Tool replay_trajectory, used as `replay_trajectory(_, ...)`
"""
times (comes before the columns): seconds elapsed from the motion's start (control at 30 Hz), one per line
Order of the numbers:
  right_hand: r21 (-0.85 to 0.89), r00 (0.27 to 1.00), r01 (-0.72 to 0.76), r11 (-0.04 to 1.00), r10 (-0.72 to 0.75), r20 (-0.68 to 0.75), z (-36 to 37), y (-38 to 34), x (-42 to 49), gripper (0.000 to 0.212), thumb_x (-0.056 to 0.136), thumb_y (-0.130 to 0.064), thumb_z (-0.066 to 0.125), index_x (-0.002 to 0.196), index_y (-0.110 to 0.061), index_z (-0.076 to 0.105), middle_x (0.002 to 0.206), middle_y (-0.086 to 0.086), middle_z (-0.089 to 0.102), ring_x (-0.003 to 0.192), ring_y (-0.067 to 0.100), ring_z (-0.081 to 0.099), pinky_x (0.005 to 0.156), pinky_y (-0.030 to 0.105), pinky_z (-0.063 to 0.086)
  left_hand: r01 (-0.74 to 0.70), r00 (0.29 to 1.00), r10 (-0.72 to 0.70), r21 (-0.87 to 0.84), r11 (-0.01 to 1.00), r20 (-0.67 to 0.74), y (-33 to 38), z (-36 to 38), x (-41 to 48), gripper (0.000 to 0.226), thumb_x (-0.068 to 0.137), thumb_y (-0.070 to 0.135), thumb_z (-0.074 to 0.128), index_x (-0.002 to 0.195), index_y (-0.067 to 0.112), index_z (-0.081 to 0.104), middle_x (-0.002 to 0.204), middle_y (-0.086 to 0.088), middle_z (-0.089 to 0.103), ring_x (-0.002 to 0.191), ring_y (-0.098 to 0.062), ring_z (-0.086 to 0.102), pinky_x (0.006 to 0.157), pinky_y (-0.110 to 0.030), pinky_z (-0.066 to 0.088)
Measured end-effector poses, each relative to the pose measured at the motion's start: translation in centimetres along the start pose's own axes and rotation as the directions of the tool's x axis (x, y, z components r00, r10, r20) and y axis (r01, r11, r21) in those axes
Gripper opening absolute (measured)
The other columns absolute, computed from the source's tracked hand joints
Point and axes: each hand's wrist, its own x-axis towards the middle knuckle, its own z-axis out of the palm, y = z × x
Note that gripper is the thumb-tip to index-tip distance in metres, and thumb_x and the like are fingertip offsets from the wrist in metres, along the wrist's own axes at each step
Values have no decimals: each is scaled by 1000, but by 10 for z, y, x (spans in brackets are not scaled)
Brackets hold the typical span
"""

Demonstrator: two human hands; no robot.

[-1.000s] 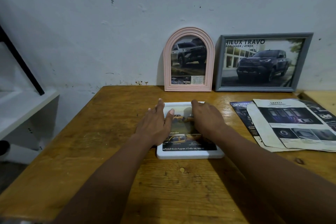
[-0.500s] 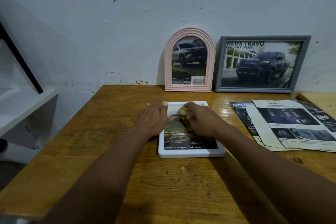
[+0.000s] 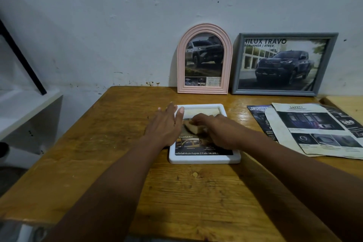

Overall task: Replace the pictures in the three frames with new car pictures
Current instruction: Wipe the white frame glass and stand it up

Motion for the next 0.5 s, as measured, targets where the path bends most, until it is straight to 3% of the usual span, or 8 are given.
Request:
replay_trajectory(0.17,-235,974,-185,954,146,-174,6,-10,-21,59,91,-11,59,142,-13,30,120,16,60,102,34,61,67,35,41,-18,1000,18,42,999,-2,1,-1,-1,69,104,60,11,159,21,23,163,-9,33,153,-36,20,119,-52,23)
replay_trajectory(0.23,-171,950,-226,959,179,-257,22,-27,-19,48,91,-11,59,133,-7,36,120,15,61,105,34,62,68,34,37,-15,1000,16,56,998,-15,2,0,-2,68,104,60,11,158,21,26,162,-9,36,152,-37,22,118,-52,24)
replay_trajectory(0.33,-60,924,-268,962,239,-299,33,-36,-6,37,90,-10,61,124,-5,47,118,15,61,106,32,61,73,35,45,-7,1000,9,63,998,-26,3,1,-2,66,104,58,12,157,21,27,161,-10,38,152,-37,23,118,-52,25)
replay_trajectory(0.4,-8,930,-266,964,254,-266,31,-36,-4,40,89,-11,63,126,-6,50,121,15,59,108,33,59,83,41,49,-1,1000,2,47,999,-24,3,2,-1,65,105,58,12,157,22,27,160,-11,38,152,-37,23,118,-53,25)
replay_trajectory(0.5,114,960,-175,978,196,-203,28,-45,-7,59,87,-10,65,140,-11,39,126,17,57,116,35,55,94,45,48,7,1000,-7,0,1000,-28,1,3,0,63,106,56,14,156,21,29,157,-13,41,151,-38,24,116,-53,27)
